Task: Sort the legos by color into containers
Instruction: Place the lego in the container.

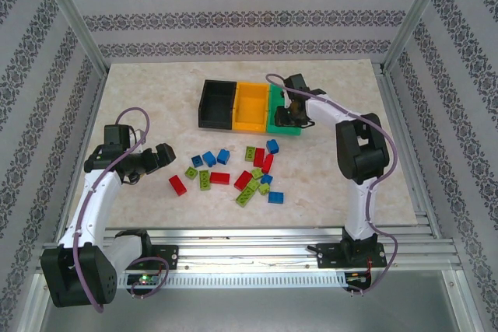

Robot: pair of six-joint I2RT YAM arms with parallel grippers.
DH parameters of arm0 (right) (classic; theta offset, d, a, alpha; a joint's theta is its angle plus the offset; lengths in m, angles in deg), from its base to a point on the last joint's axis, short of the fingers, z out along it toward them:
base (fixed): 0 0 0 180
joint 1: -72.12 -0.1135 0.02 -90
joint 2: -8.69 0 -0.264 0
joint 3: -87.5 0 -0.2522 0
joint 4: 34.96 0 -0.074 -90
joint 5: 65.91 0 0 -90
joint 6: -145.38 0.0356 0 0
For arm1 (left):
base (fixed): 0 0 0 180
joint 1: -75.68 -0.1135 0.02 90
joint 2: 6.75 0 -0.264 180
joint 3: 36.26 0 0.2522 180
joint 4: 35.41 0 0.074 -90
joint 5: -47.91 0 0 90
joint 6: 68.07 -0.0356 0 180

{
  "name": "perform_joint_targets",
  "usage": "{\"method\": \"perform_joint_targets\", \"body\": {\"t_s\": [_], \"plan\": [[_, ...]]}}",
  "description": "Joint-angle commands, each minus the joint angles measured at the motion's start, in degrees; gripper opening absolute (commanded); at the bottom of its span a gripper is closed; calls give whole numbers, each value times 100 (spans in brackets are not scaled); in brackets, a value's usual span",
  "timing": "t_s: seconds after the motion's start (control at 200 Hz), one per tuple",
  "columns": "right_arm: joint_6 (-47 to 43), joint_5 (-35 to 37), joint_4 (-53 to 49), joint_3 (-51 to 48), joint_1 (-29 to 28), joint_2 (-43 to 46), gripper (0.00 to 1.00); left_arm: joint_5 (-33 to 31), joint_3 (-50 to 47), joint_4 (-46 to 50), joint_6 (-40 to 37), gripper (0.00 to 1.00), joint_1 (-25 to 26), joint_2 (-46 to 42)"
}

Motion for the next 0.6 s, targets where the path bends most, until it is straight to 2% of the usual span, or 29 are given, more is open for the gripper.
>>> {"method": "perform_joint_targets", "body": {"t_s": [0.0,0.16,0.28,0.365,0.595], "plan": [[-110,148,-226,-307,71,268,34,68,-64,-76,46,100,-78,-88],[-250,279,-366,-272,113,373,35,87,-75,-92,52,100,-78,-130],[-251,186,-436,-238,98,502,48,94,-81,-95,54,100,-78,-139],[-276,231,-504,-237,-40,697,52,105,-84,-93,49,100,-78,-147],[-210,492,-664,-382,-410,1474,54,137,-92,-113,57,100,-78,-139]]}}
